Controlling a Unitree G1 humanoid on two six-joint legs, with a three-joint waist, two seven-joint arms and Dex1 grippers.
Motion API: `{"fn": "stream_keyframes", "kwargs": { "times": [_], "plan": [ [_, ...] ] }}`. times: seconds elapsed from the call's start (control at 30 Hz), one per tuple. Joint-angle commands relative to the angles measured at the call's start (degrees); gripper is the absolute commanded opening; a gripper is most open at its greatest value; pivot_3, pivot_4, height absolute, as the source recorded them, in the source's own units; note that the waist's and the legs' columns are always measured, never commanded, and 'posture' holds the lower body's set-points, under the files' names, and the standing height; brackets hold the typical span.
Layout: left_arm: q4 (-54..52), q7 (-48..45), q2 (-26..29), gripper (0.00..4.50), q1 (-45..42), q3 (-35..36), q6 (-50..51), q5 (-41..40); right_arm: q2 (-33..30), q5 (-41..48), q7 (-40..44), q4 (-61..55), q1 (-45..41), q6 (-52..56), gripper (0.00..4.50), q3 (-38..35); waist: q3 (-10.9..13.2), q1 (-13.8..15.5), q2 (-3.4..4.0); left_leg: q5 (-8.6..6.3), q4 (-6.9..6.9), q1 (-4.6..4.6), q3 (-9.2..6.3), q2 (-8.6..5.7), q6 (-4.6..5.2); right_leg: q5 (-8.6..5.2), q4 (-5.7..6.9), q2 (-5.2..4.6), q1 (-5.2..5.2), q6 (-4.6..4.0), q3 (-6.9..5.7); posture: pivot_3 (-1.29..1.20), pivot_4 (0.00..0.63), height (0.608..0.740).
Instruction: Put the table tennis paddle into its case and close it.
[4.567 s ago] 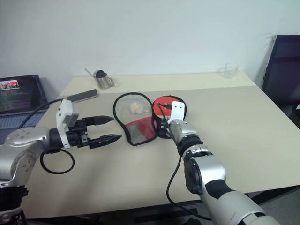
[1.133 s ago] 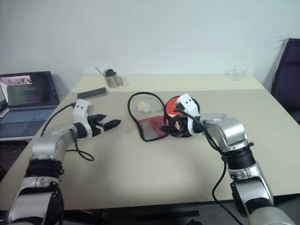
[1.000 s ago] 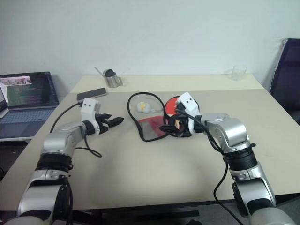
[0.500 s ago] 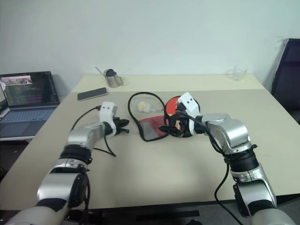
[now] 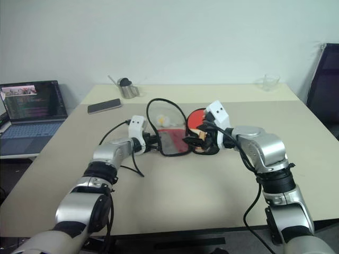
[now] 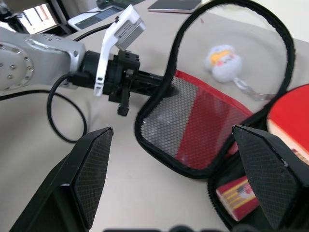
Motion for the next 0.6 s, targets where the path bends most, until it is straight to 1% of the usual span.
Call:
{"fn": "stream_keyframes", "kwargs": {
  "times": [0.03, 0.17, 0.27, 0.43, 0.53, 0.6],
  "plan": [
    [-5.00, -1.55, -1.57, 0.05, -2.24, 1.33, -1.26, -2.21, -1.80, -0.38, -1.28, 0.31, -2.42, -2.75, 4.36, -3.95, 0.00, 0.05, -0.01, 0.00, 0.00, -0.02, 0.00, 0.00, 0.00, 0.00, 0.00, -0.01, 0.00, 0.00, 0.00, 0.00, 0.150, 0.740],
    [-7.64, 0.03, -4.93, 0.05, -3.84, 2.26, -1.20, -3.76, -2.89, -1.19, -2.79, 2.77, -3.56, -4.55, 4.36, -5.69, 0.01, 0.11, -0.01, 0.00, 0.01, -0.03, -0.01, 0.00, 0.00, 0.00, -0.02, -0.02, 0.00, 0.00, 0.01, 0.00, 0.150, 0.740],
    [-8.76, 2.02, -8.46, 0.05, -5.16, 2.12, -2.34, -3.96, -3.73, -1.49, -3.74, 3.92, -4.31, -5.65, 4.36, -7.05, 0.01, 0.14, -0.02, 0.00, 0.01, -0.02, 0.00, 0.00, 0.00, 0.00, -0.02, -0.02, 0.02, 0.00, 0.02, 0.00, 0.150, 0.740],
    [-4.65, 9.22, -13.21, 0.05, -8.19, 2.68, -6.64, -2.36, -5.77, -1.65, -4.87, 5.55, -5.61, -6.79, 4.36, -9.50, 0.01, 0.11, -0.02, 0.00, 0.01, -0.02, 0.06, 0.00, 0.00, 0.00, -0.03, -0.04, 0.02, 0.00, 0.03, 0.00, 0.150, 0.740],
    [-1.49, 13.78, -15.81, 0.05, -8.64, 1.32, -8.56, -0.17, -6.93, -1.55, -5.22, 5.95, -5.90, -6.82, 4.36, -10.73, 0.01, 0.07, -0.02, 0.00, -0.01, 0.00, 0.13, 0.01, 0.00, 0.00, -0.02, -0.04, 0.02, 0.00, 0.03, 0.00, 0.150, 0.740],
    [0.37, 15.00, -17.74, 0.05, -8.15, 0.68, -9.96, 0.64, -7.24, -1.61, -5.52, 5.50, -5.72, -6.53, 4.36, -11.18, 0.01, 0.14, -0.02, 0.00, -0.01, 0.02, 0.16, 0.01, 0.00, 0.00, -0.02, -0.03, 0.02, 0.01, 0.03, 0.00, 0.150, 0.740]
  ]
}}
